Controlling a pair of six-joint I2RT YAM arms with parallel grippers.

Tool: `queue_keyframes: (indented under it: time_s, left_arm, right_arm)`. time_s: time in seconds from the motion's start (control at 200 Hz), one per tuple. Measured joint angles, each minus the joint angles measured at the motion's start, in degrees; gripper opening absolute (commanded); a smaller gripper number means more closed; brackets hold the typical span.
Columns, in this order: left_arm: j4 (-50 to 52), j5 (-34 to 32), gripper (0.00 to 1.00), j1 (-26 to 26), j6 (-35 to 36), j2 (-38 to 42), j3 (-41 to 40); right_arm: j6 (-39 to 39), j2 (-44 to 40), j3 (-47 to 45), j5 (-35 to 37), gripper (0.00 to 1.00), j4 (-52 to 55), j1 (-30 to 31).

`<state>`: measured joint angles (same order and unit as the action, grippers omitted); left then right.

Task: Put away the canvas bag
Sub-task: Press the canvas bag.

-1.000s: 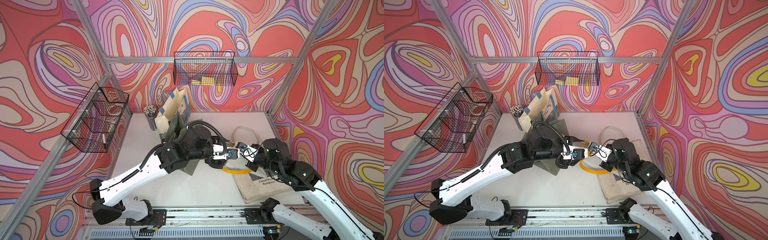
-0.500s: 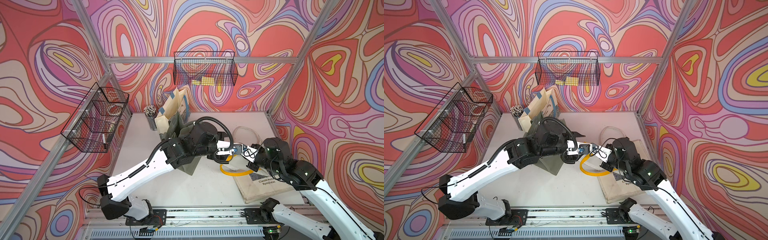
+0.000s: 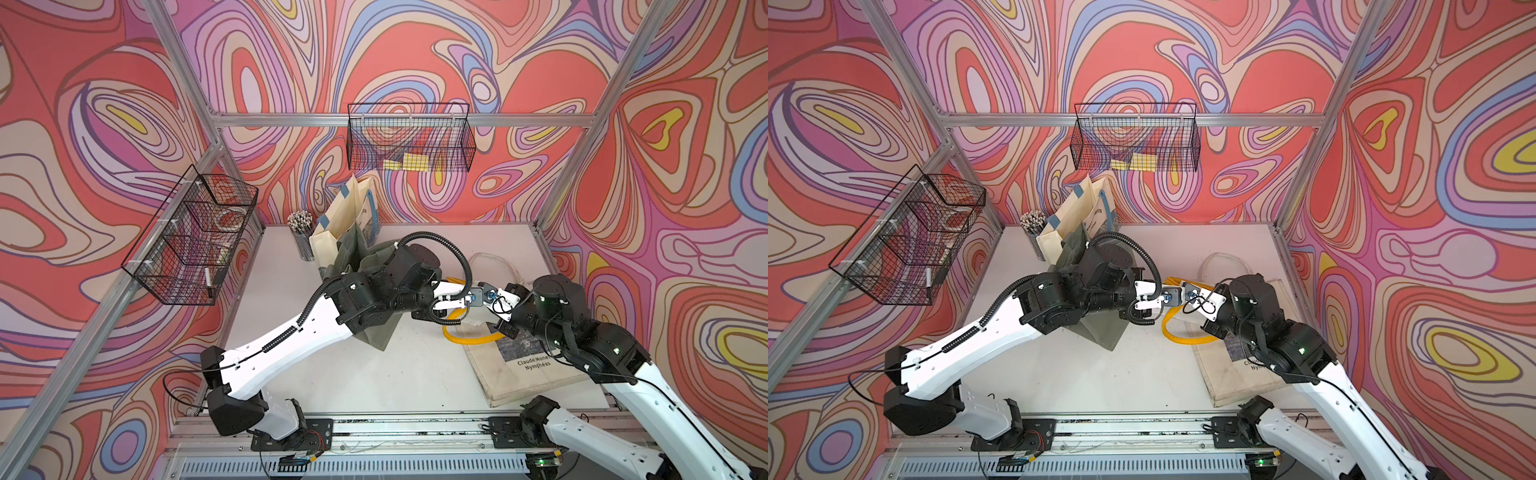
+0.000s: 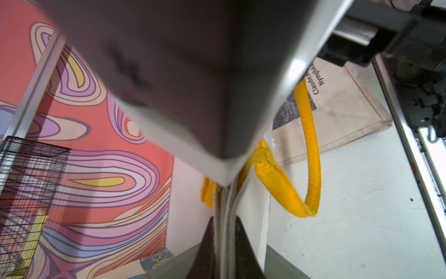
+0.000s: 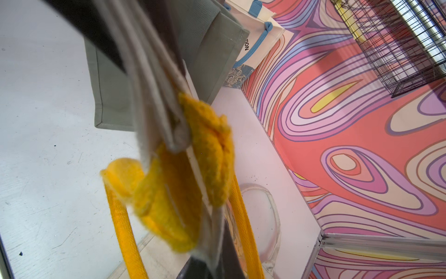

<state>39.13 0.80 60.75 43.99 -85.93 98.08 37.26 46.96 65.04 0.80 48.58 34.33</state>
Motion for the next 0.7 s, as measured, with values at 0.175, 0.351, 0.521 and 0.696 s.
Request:
queue_keyframes:
  time_s: [0.175, 0.351, 0.521, 0.696]
  left_arm:
    - [-1.44, -1.20, 0.00, 0.00, 0.85, 0.13, -0.22]
    - [-6.05, -0.66, 0.00, -0.11, 2.56, 2.58, -4.31]
    - [-9.73, 2.54, 0.00, -1.40, 4.04, 5.70, -7.82]
    - [-12.17, 6.08, 0.00, -3.39, 4.68, 8.90, -10.05]
  right_arm:
    - [-1.16, 0.02, -0.13, -0.35, 0.12, -0.15, 0.00]
    - [-3.19, -1.22, -1.09, -1.20, 0.39, -0.85, 0.00]
    - [-6.16, -1.49, -1.09, -2.40, 0.55, 1.20, 0.15]
    - [-8.44, -1.62, -1.01, -3.50, 0.57, 2.62, 0.28]
